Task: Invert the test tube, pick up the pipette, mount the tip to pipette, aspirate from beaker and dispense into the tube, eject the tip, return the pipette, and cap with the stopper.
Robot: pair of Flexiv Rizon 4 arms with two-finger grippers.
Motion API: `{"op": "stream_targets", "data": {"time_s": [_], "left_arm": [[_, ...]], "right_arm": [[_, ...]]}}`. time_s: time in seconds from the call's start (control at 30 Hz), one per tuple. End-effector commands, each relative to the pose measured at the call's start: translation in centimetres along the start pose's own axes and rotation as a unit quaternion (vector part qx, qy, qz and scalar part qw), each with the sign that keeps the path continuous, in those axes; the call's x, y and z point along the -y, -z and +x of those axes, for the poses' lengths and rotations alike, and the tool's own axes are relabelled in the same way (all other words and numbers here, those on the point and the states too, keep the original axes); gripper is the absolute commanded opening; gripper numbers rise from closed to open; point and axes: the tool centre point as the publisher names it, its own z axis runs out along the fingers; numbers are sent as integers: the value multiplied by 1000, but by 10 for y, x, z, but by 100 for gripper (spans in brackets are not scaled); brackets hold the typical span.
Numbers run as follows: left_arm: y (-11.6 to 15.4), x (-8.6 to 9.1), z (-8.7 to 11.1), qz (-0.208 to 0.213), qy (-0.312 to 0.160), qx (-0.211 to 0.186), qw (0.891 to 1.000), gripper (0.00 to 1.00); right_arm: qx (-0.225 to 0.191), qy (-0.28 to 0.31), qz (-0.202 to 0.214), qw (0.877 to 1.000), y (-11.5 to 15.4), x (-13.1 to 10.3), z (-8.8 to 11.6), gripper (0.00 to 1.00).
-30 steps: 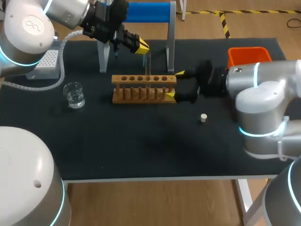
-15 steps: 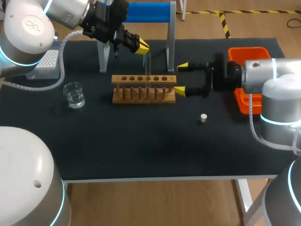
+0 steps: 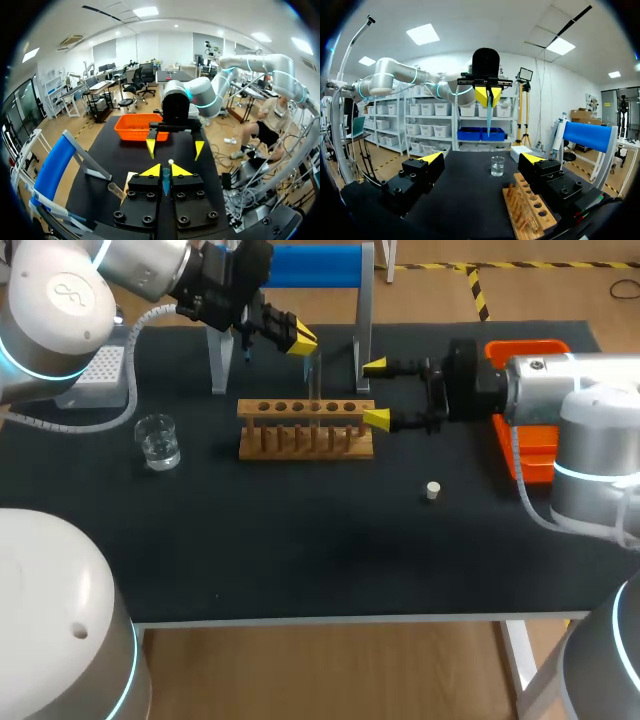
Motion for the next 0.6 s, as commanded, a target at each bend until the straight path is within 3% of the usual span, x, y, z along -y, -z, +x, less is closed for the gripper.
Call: {"op": "stream_targets", "data": {"time_s": [0.03, 0.13, 0.3, 0.6], "left_arm": [[0, 0, 0, 0, 0, 0, 1000, 0], [0, 0, 0, 0, 0, 0, 1000, 0], [0, 0, 0, 0, 0, 0, 1000, 0], [0, 0, 0, 0, 0, 0, 1000, 0]], "right_arm": [[-24, -2, -3, 1000, -9, -3, -6, 100], [-32, -6, -10, 999, -17, -7, -7, 99], [-34, -26, -19, 999, -27, -11, -10, 84], [-43, -42, -13, 998, -46, -18, -14, 74]]}}
